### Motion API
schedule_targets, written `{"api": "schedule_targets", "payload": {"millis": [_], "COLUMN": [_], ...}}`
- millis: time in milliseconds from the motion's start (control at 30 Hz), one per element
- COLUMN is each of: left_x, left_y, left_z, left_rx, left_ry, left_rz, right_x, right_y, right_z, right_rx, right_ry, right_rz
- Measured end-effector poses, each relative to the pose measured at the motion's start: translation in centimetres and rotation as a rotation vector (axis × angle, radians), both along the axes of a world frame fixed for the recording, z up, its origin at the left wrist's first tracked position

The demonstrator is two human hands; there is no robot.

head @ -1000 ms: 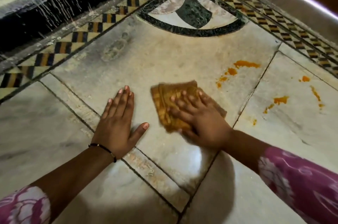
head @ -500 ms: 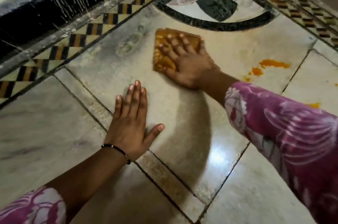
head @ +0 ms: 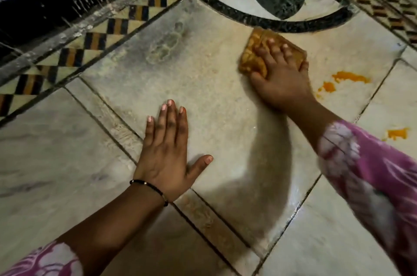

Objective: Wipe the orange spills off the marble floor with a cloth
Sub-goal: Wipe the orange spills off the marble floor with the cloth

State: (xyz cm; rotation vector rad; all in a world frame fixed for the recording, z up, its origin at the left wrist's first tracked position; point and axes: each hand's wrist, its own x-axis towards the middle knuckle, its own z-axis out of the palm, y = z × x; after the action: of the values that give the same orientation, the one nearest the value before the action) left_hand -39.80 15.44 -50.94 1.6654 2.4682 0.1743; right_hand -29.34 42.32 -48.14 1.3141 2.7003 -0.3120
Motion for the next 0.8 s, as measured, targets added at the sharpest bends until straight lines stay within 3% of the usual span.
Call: {"api": "schedule_targets", "payload": {"millis": [67,200,467,533,700,800], "left_x": [0.1,0.1,0.1,0.2,0.3,0.3], "left_y": [0.3,0.3,0.2,0.2,0.2,0.3], "left_z": [0.0,0.0,-0.1,-0.2,0.0,0.2], "left_rx": [-0.022,-0.035,-0.028,-0.038,-0.063,-0.063], "left_ry": [0.014,0.023,0.010,0.008,0.022,0.015], "left_rz": [-0.006,0.008,0.002,0.001,-0.002,0.000], "right_x": [-4.0,-5.1,13.6,15.6,10.7,7.6], "right_y": [-0.3,-3.7,-12.9,-10.7,-6.3,-7.5], "right_z": [0.1,0.2,0.8,1.3,0.2,-0.2], "right_rx": [-0.021,0.010,0.074,0.083,0.120,0.091], "right_ry": [0.004,-0.055,-0.042,-0.059,-0.066,-0.054], "right_rz": [0.005,0.329,0.536,0.503,0.119,0.170]}}
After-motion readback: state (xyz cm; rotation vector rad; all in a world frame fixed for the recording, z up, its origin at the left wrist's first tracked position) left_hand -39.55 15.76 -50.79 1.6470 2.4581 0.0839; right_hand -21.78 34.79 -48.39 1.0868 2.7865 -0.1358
